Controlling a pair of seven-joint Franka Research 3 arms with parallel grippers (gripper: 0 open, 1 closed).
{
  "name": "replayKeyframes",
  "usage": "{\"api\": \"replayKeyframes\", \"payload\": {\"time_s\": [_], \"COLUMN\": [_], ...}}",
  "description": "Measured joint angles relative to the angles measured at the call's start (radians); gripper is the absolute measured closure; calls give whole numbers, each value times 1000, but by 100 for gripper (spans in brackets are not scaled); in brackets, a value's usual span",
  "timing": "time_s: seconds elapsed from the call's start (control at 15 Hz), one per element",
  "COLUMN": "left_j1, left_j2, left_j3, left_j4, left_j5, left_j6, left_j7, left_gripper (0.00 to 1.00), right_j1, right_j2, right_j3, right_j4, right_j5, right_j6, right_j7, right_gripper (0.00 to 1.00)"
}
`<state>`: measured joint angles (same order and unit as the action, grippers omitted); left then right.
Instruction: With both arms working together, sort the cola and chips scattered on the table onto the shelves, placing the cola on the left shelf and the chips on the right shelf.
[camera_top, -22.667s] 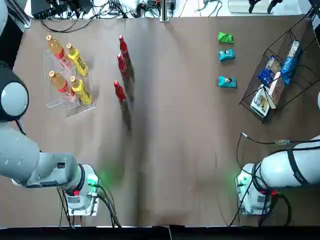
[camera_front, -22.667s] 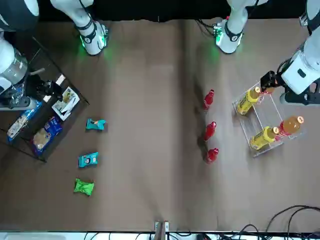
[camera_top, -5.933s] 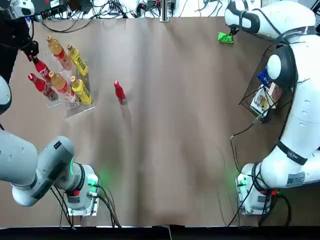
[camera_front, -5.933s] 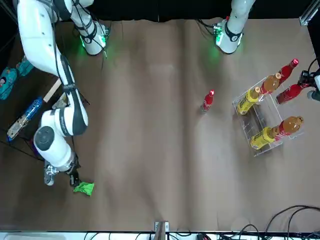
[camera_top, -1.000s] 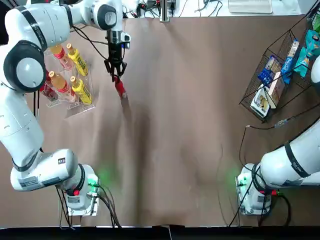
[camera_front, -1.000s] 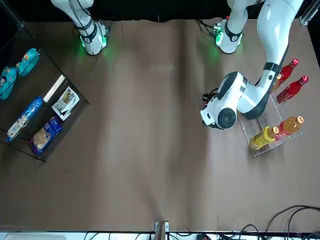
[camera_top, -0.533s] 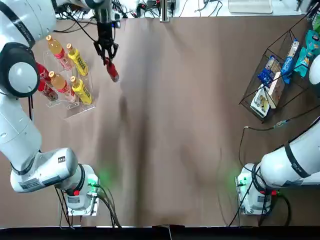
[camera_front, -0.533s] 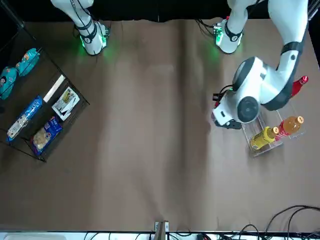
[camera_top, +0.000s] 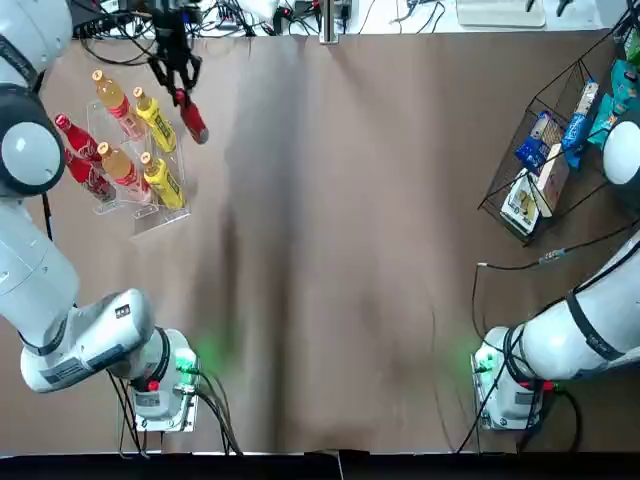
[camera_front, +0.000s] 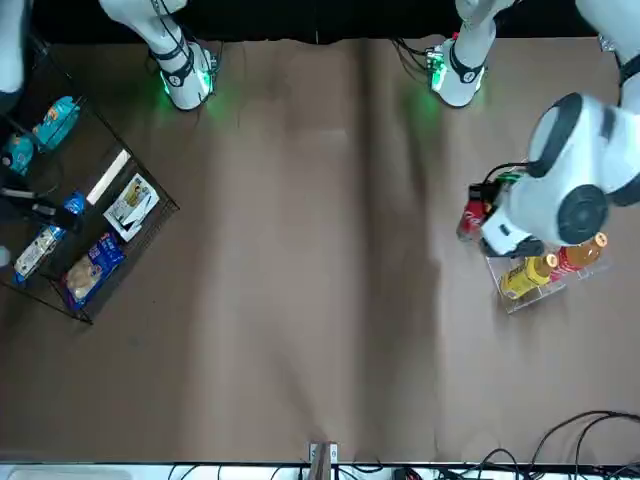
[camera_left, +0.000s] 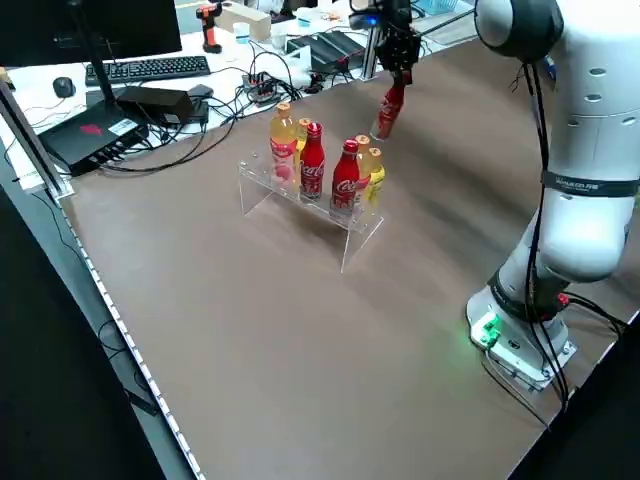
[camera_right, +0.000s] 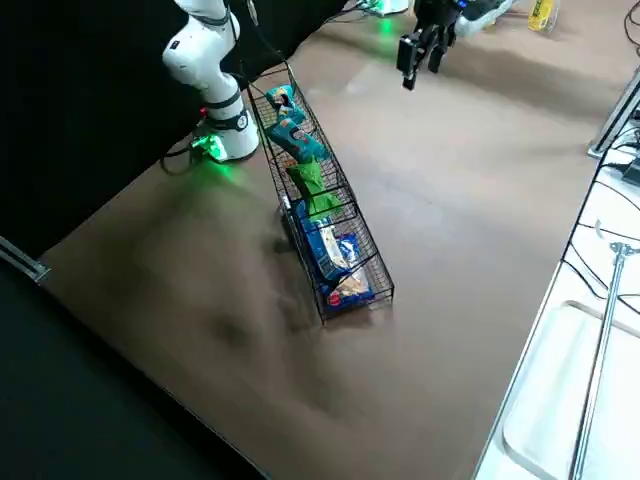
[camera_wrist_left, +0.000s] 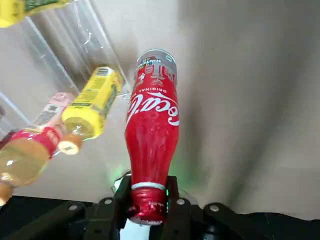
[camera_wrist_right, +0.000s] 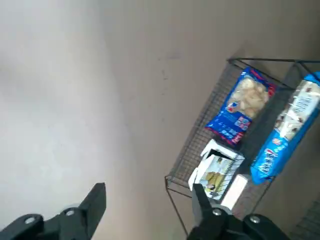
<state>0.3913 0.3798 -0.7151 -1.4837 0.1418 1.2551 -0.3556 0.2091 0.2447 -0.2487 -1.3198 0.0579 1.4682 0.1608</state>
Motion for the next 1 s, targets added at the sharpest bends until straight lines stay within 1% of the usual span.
{"api": "replayKeyframes", "payload": {"time_s": [0.2, 0.27, 0.47, 0.73, 0.8, 0.93, 1.0], "left_j1": [53, 61, 66, 127, 151, 153, 152], "left_j2": [-44, -57, -96, -143, -148, -150, -152], "left_j3": [0, 0, 0, 1, 1, 0, -1], "left_j4": [17, 19, 22, 23, 23, 23, 23], "left_j5": [3, 22, 115, 158, 210, 280, 312], "left_j6": [-13, -15, -44, -106, -119, -120, -120], "left_j7": [86, 113, 253, 539, 677, 797, 859], "left_gripper": [68, 68, 68, 68, 68, 68, 68], "right_j1": [29, 30, 31, 20, -46, -152, -185], "right_j2": [-1, -1, -8, -68, -113, -164, -196], "right_j3": [5, 14, 41, 49, 120, 252, 296], "right_j4": [-1, -2, -3, -28, -61, -109, -143], "right_j5": [2, 4, 46, 61, 62, 49, 36], "right_j6": [-56, -65, -65, -68, -67, -62, -47], "right_j7": [-17, -33, -48, -54, -62, -62, -62], "right_gripper": [21, 20, 0, 0, 0, 0, 0]}}
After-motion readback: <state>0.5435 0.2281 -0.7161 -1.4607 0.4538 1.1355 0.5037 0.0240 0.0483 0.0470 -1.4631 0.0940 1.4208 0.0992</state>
